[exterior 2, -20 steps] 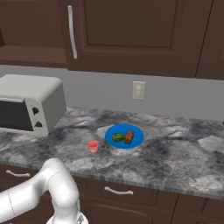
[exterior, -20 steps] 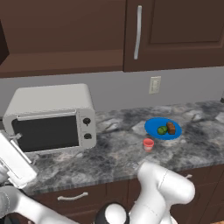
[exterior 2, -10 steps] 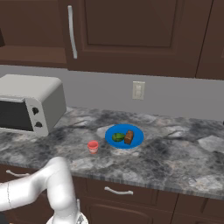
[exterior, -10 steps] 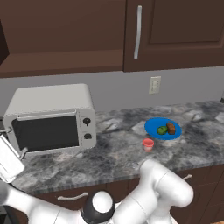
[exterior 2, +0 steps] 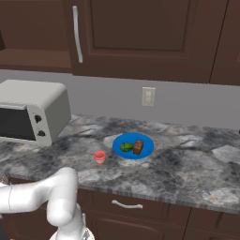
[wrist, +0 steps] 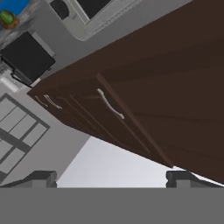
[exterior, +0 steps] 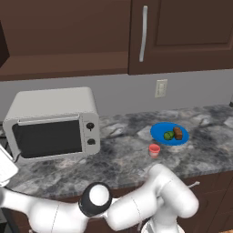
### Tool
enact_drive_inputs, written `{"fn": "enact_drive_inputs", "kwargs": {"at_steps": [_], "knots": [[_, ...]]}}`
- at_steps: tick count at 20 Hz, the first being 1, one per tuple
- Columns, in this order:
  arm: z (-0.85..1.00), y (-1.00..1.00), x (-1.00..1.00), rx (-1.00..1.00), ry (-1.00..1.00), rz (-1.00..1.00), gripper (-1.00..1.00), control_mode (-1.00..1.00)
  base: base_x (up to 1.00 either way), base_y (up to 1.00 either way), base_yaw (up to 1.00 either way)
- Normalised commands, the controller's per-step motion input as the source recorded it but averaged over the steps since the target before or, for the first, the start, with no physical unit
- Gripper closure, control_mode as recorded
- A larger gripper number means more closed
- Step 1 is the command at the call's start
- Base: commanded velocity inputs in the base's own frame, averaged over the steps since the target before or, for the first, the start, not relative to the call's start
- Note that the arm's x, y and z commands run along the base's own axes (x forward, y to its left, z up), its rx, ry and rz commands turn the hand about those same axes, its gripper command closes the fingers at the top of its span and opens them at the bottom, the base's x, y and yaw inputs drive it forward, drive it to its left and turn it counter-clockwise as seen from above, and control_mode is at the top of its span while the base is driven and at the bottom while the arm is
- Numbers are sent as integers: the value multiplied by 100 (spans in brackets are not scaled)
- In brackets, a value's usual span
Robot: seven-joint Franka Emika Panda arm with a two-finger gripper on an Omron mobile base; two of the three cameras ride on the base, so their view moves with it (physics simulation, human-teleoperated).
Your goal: Pick the avocado and bread from the counter and place them on the plate. Then pick the jam from the cabinet and place it next to the plate. Lastly close the cabinet door.
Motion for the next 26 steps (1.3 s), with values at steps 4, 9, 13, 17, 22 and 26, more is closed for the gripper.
{"fn": "enact_drive_inputs", "kwargs": {"at_steps": [4, 9, 13, 17, 22, 26], "knots": [[0, 24, 9, 0, -1, 0, -100, -100, 0, 0, 0], [0, 12, 2, 0, -8, 0, -100, -100, 0, 0, 0], [0, 8, 0, 0, -9, 0, -100, -100, 0, 0, 0], [0, 7, 0, 0, -7, 0, -100, -100, 0, 0, 0], [0, 9, -2, 0, -4, 0, -100, -100, 0, 0, 0], [6, 15, -2, 0, -1, 0, -100, -100, 0, 0, 0]]}}
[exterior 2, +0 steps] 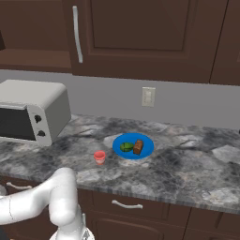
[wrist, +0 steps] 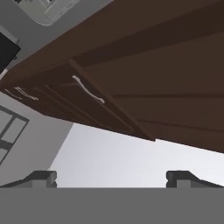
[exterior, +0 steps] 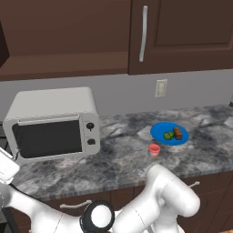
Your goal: Pick the avocado and bread from the counter and place them on the plate. Then pick the jam from the cabinet and place it next to the plate. Lastly close the cabinet door.
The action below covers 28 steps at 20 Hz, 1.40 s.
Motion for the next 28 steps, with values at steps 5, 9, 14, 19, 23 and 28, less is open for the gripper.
{"fn": "enact_drive_inputs", "kwargs": {"at_steps": [5, 9, 14, 19, 23, 28], "knots": [[15, 24, -1, 0, 0, 0, -100, -100, 0, 0, 0], [16, 37, 0, 0, 0, 0, -100, -100, 0, 0, 0], [3, 47, 0, 0, 0, 0, -100, -100, 0, 0, 0], [3, 56, 0, 0, 0, -1, -100, -100, 0, 0, 0], [6, 57, 0, 0, 0, -2, -100, -100, 0, 0, 0], [15, 47, 0, 0, 0, -4, -100, -100, 0, 0, 0]]}}
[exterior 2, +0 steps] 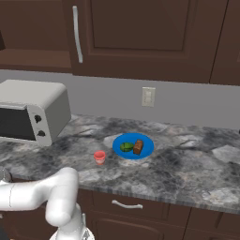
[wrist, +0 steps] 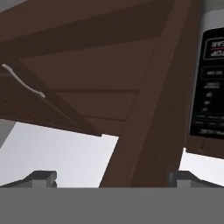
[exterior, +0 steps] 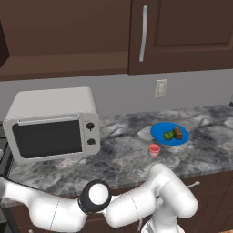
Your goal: Pick the avocado and bread from the counter and place them on the plate. Then pick the jam from the cabinet and place it next to the plate. Lastly close the cabinet door.
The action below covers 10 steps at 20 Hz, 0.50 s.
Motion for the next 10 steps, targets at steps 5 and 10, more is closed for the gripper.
{"fn": "enact_drive_inputs", "kwargs": {"at_steps": [5, 10], "knots": [[32, 12, -2, 6, 1, -9, -100, -100, 0, 0, 0], [35, -19, -14, 14, -1, -13, -100, -100, 0, 0, 0]]}}
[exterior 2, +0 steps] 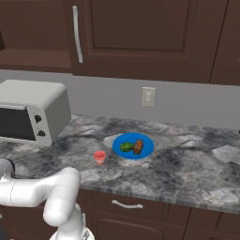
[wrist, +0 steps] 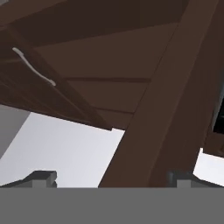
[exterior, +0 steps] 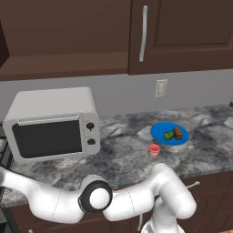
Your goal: Pick the avocado and bread from the counter and place them on the plate. Then pick the jam from the cabinet and place it next to the plate. Lastly close the cabinet door.
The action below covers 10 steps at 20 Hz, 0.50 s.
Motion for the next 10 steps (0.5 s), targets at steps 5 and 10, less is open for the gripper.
{"fn": "enact_drive_inputs", "kwargs": {"at_steps": [5, 10], "knots": [[17, -62, -25, 17, -6, -9, -100, -100, 0, 0, 0], [12, -69, -38, 17, -7, -2, -100, -100, 0, 0, 0]]}}
